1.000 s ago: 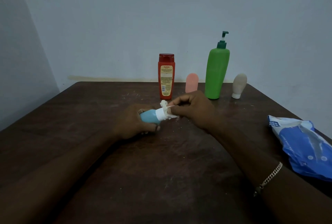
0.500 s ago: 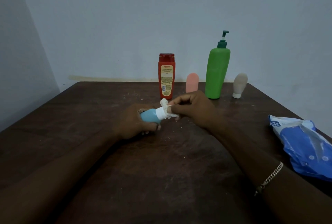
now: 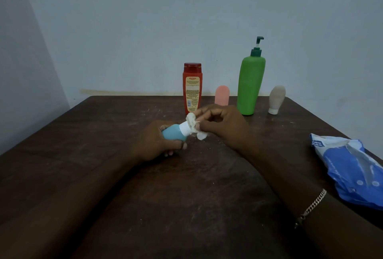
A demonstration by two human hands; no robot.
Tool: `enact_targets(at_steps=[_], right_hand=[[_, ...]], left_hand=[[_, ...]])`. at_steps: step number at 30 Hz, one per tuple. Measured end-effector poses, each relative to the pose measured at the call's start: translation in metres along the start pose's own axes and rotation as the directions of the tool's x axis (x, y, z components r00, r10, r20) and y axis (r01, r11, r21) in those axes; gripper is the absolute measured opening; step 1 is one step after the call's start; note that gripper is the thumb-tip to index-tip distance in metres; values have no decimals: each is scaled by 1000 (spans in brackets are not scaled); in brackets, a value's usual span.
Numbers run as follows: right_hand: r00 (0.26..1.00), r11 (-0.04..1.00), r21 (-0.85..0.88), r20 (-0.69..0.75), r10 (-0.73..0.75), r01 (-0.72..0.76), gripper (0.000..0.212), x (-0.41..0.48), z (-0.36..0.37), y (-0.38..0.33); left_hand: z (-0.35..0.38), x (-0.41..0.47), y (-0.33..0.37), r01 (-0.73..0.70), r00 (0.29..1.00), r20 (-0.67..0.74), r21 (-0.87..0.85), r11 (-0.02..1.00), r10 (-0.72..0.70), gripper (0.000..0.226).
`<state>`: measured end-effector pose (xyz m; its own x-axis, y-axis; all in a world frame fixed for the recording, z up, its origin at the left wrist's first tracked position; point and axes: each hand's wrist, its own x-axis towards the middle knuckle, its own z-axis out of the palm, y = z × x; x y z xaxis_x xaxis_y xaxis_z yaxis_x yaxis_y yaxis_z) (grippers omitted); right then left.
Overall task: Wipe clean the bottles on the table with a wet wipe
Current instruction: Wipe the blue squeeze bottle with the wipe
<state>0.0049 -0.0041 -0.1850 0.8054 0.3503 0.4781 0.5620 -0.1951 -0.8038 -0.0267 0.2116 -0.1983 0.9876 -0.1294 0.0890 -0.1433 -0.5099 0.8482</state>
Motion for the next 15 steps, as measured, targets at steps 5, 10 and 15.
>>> enact_targets(at_steps=[5,10,15], right_hand=[[999,999,-17,-35,-35,34,36,1,7,-2],[991,956,-258,50,-127,136,32,-1,9,-2],[991,953,-275,2,-131,126,30,-4,12,0]], left_hand=[[1,0,1,-17,1000,22,-16,1000,18,34],[0,1,-1,12,1000,-11,-133,991,-13,36],[0,2,-3,26,999,22,-54,998,-25,33]])
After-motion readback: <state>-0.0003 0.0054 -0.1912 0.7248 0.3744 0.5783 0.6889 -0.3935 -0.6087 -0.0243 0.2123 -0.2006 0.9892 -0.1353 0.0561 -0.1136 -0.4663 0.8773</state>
